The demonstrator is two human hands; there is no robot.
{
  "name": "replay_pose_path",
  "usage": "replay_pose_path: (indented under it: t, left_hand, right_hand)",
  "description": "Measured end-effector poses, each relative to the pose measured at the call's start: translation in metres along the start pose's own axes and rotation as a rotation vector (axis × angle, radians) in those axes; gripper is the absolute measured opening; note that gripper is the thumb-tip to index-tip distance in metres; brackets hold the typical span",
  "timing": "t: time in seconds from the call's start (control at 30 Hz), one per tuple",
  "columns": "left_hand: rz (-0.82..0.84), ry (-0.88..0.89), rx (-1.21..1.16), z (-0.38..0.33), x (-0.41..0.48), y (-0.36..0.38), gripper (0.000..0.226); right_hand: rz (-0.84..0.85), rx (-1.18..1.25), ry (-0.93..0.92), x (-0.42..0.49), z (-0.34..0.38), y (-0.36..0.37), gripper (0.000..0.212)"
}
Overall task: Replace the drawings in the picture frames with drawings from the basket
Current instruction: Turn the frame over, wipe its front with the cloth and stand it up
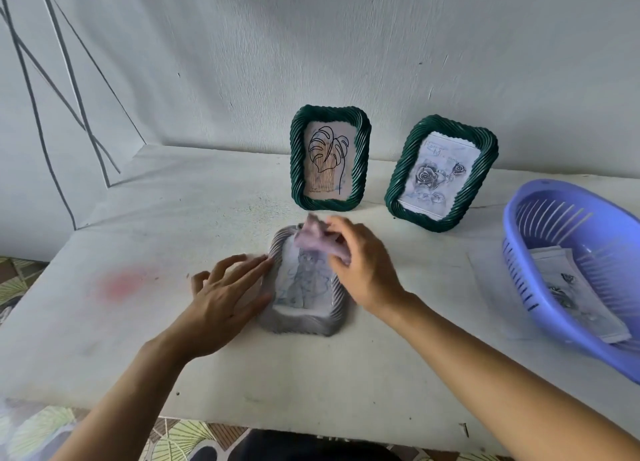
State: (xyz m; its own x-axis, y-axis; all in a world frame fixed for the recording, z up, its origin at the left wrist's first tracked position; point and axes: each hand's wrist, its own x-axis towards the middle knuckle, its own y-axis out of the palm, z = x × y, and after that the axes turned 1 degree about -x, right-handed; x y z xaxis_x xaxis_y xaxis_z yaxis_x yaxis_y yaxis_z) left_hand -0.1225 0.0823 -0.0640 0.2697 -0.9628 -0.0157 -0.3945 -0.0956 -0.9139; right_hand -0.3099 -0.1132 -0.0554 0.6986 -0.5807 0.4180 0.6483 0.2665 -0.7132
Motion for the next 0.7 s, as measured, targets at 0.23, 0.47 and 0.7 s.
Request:
replay_pose_path:
  t: [0.23, 0.47, 0.7]
  left_hand:
    - [0.039, 0.07, 0.161, -0.001, -0.006, 0.004, 0.075]
    - [0.019, 0.04, 0.248, -0.003, -0.005, 0.012, 0.089]
    - [0.011, 0.032, 0.268, -0.002, -0.005, 0.012, 0.095]
  right_hand:
    - [0.14, -0.319, -0.238, -0.007, -0.006, 0.019, 0.035]
    - [0.378, -0.355, -0.228, -0.007, -0.005, 0.01, 0.051]
    - [0.407, -0.368, -0.381, -0.001, -0.012, 0.006, 0.034]
